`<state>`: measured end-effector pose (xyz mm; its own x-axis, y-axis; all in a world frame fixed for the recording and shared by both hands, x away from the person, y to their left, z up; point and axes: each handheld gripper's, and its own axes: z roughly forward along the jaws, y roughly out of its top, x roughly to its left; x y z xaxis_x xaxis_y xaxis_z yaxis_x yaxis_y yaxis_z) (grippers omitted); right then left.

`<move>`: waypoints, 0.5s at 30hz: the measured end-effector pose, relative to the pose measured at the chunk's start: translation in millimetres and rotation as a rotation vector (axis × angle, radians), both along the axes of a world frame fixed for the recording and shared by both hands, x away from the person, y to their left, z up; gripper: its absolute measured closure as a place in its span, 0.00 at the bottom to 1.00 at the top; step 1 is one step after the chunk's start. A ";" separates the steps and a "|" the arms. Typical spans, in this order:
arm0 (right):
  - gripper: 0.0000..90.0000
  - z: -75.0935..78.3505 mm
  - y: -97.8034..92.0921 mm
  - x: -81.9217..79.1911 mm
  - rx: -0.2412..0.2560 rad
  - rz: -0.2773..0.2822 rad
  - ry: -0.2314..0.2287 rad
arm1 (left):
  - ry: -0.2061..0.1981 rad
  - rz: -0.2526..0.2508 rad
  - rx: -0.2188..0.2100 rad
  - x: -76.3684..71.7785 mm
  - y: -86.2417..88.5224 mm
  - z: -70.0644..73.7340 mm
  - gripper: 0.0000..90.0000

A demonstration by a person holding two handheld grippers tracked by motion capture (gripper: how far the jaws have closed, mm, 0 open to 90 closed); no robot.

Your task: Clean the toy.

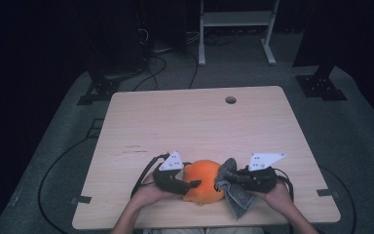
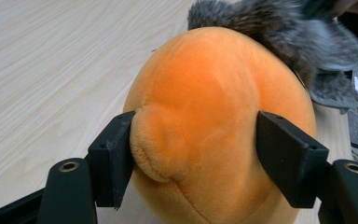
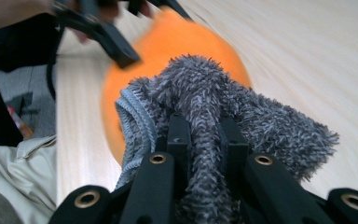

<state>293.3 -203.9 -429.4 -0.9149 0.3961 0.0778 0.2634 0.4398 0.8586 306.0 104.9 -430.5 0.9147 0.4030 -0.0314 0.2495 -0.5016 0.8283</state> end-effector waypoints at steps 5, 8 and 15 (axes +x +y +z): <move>0.87 -9.1 -20.6 5.1 -0.061 -0.075 0.044 | -0.018 0.008 0.011 -2.2 -4.4 2.5 0.34; 0.87 7.7 -17.6 0.4 -0.005 -0.052 -0.004 | -0.036 0.004 0.016 -4.2 -8.8 4.4 0.34; 0.87 34.0 28.8 0.4 -0.044 0.044 -0.093 | 0.009 -0.072 -0.027 -8.8 -12.0 9.8 0.28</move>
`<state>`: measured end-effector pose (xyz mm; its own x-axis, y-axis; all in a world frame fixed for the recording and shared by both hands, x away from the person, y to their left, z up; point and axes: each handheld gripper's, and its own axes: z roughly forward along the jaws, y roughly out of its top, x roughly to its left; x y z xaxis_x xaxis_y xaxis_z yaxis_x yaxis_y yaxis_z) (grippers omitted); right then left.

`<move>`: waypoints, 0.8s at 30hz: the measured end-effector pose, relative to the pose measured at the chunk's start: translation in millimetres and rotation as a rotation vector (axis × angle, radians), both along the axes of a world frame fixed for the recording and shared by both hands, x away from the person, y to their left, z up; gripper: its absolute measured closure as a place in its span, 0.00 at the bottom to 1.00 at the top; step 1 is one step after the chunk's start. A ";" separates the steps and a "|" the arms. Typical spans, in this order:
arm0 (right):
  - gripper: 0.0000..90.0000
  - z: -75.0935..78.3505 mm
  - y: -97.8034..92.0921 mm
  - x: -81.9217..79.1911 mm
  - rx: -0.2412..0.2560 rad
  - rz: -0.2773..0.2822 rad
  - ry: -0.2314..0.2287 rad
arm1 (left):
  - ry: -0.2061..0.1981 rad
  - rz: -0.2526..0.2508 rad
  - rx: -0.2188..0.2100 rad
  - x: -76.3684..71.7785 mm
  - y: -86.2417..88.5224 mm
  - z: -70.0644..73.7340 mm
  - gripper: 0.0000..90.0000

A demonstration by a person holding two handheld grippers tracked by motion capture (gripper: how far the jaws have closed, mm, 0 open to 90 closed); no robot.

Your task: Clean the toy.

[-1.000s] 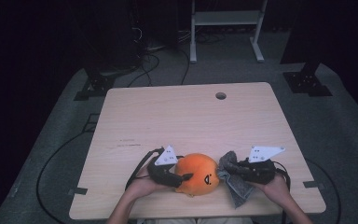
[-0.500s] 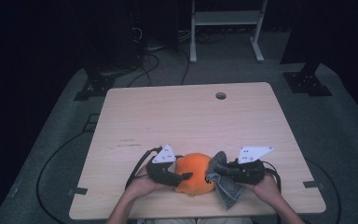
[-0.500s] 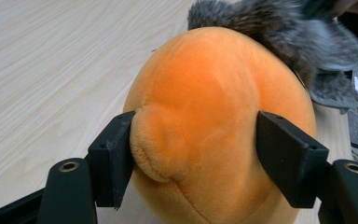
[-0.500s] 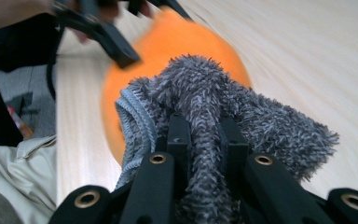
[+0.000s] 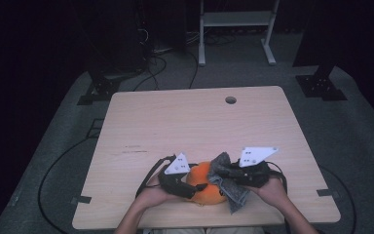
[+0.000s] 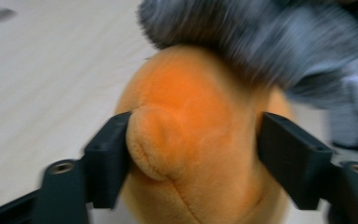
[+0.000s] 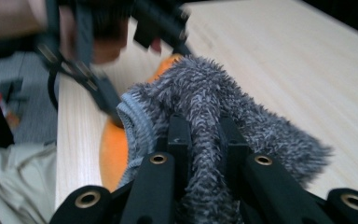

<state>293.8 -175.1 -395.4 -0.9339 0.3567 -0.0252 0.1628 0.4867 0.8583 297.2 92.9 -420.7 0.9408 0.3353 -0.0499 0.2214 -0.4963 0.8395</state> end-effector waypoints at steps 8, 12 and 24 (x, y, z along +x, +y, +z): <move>0.87 -19.2 -14.0 2.7 0.029 -0.032 0.035 | -0.010 0.004 -0.012 0.1 1.9 -1.0 0.39; 0.87 -25.8 -41.6 3.5 0.015 -0.092 0.087 | -0.023 0.018 -0.017 -0.1 -1.3 -0.2 0.41; 0.87 -12.2 -8.0 -1.2 0.040 -0.016 0.024 | 0.047 -0.003 -0.054 5.3 1.1 -1.5 0.20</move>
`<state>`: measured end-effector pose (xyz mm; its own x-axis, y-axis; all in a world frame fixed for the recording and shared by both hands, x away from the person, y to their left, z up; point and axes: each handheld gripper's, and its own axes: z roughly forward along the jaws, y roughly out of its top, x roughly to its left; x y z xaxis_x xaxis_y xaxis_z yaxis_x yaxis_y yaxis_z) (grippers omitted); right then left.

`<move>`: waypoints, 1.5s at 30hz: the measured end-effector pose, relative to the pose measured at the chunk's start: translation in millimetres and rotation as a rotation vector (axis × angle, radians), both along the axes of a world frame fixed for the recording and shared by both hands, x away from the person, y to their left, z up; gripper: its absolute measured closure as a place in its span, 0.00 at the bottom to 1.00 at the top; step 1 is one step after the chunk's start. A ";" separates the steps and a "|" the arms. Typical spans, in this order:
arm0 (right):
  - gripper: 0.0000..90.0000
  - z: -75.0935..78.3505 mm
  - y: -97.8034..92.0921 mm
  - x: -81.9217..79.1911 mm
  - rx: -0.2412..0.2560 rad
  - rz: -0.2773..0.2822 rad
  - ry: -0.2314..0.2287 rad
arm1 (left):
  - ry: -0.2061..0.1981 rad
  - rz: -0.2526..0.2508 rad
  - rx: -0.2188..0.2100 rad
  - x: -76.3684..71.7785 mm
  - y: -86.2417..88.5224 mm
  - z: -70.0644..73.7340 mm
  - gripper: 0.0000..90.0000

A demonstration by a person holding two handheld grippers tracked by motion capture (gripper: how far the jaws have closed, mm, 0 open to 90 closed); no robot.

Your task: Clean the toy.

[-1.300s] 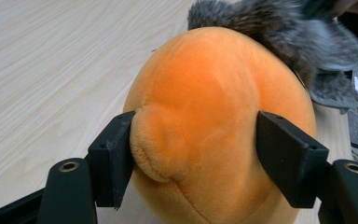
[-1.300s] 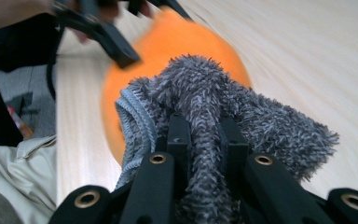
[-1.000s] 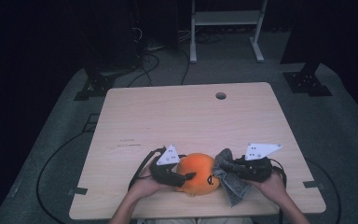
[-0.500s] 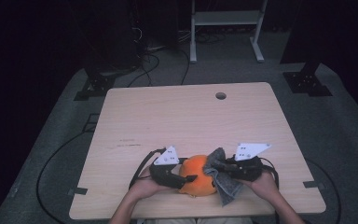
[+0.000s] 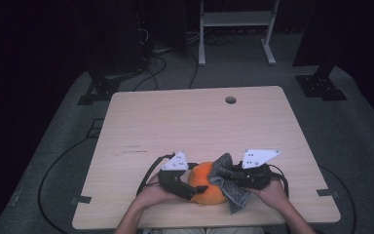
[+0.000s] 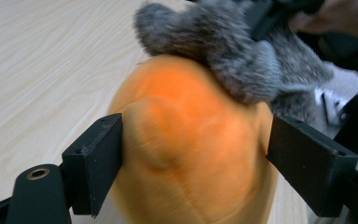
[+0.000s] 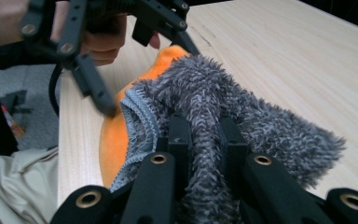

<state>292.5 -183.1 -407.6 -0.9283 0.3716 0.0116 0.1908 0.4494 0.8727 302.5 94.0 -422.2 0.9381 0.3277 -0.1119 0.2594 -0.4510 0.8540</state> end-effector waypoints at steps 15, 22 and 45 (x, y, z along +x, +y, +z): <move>0.87 14.7 -34.6 -8.7 -0.037 -0.063 -0.008 | -0.105 -0.001 0.033 -8.3 -14.3 1.9 0.41; 0.87 40.7 18.5 -2.7 -0.099 0.037 -0.032 | -0.224 -0.087 0.085 -26.1 -22.9 4.3 0.38; 0.87 32.5 19.9 -1.7 -0.115 0.031 -0.023 | -0.166 -0.022 0.105 -19.6 -14.4 -2.5 0.43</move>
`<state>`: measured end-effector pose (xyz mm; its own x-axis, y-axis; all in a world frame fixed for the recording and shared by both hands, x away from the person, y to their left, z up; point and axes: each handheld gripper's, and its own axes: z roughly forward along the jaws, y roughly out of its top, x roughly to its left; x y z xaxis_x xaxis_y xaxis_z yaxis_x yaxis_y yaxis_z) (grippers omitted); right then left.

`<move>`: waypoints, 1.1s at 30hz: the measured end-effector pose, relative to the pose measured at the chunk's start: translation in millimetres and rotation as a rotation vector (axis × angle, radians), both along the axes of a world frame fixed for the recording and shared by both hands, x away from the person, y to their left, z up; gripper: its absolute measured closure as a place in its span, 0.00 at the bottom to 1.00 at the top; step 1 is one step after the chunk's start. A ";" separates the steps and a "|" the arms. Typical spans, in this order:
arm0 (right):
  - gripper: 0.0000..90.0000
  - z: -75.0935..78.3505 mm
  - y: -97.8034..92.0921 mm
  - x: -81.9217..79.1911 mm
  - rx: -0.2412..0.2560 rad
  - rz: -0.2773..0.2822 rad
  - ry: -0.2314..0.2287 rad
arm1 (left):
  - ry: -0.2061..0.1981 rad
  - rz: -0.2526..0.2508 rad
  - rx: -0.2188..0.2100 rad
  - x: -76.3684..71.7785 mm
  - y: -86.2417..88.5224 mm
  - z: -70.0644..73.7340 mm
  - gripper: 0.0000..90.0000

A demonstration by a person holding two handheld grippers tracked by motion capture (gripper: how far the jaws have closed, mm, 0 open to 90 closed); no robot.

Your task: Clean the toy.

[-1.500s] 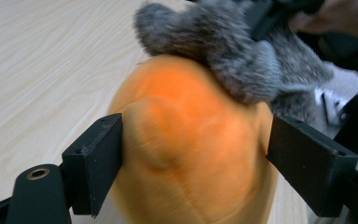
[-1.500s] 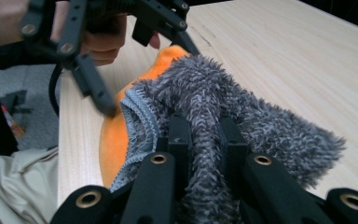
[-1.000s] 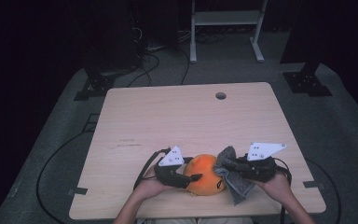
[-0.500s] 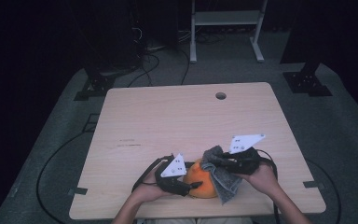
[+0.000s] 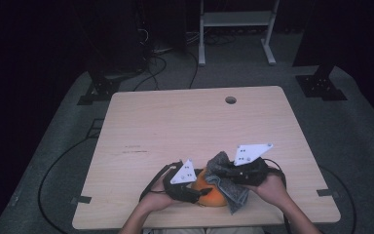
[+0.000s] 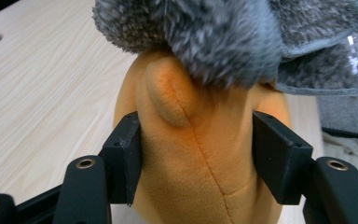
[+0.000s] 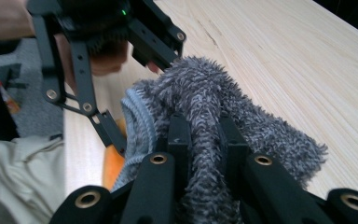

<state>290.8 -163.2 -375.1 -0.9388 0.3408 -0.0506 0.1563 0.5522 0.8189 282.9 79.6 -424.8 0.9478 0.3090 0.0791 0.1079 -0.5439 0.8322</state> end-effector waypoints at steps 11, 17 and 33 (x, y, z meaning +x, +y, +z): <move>0.87 -42.5 -51.4 8.3 0.037 -0.169 0.084 | 0.056 0.080 -0.024 16.1 11.7 -6.8 0.43; 0.88 -39.4 -58.0 -4.8 0.080 -0.186 0.048 | 0.033 0.187 -0.047 20.4 8.2 -11.8 0.39; 0.88 -39.2 -18.2 14.7 0.074 -0.110 0.026 | 0.007 0.096 -0.033 18.6 18.5 -4.9 0.43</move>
<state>305.5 -181.4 -414.3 -0.8962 0.4436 0.0022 0.2340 0.4684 0.8520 301.5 98.1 -429.6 0.9143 0.4003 0.0613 0.1636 -0.5035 0.8484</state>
